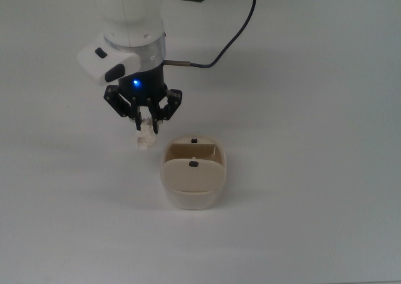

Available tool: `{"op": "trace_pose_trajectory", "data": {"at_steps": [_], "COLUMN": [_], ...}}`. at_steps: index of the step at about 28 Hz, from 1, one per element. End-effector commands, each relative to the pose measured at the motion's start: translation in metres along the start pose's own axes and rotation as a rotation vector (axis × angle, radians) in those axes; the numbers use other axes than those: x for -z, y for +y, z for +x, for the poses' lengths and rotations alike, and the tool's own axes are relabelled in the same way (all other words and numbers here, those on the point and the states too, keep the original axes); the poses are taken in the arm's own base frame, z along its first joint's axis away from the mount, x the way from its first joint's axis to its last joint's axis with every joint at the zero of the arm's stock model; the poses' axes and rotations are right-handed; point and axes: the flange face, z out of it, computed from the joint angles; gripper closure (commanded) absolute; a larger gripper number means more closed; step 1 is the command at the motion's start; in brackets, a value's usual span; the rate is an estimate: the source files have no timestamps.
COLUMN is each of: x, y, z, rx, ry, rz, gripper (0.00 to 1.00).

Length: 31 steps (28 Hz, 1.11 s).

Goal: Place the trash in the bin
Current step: 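Carry the paper ball over the open cream bin, then lower into the bin opening and release the paper ball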

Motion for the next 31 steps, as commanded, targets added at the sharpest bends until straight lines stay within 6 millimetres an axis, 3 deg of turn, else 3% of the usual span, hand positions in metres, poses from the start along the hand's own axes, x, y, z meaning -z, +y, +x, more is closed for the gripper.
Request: {"op": "trace_pose_trajectory", "data": {"at_steps": [1,9,10,11,13,14,17,25,29,31], "x": [0.004,-0.004,-0.004,-0.004,-0.007,-0.013,-0.021,-0.026,-0.022,-0.007], "y": [-0.024,-0.052,-0.052,-0.052,-0.053,-0.057,-0.074,-0.071,-0.065,-0.061], "z": [0.007,0.014,0.014,0.014,0.013,0.012,0.009,0.006,0.002,-0.002], "rx": [0.023,0.059,0.056,0.056,0.055,0.053,0.059,0.050,0.044,0.041], "ry": [0.084,0.167,0.168,0.168,0.163,0.156,0.145,0.119,0.073,0.041], "rz": [0.022,0.054,0.057,0.057,0.057,0.054,0.056,0.051,0.041,0.033], "gripper": [0.73,0.71,0.66,0.56,0.12,0.00,0.00,0.00,0.00,0.00]}}
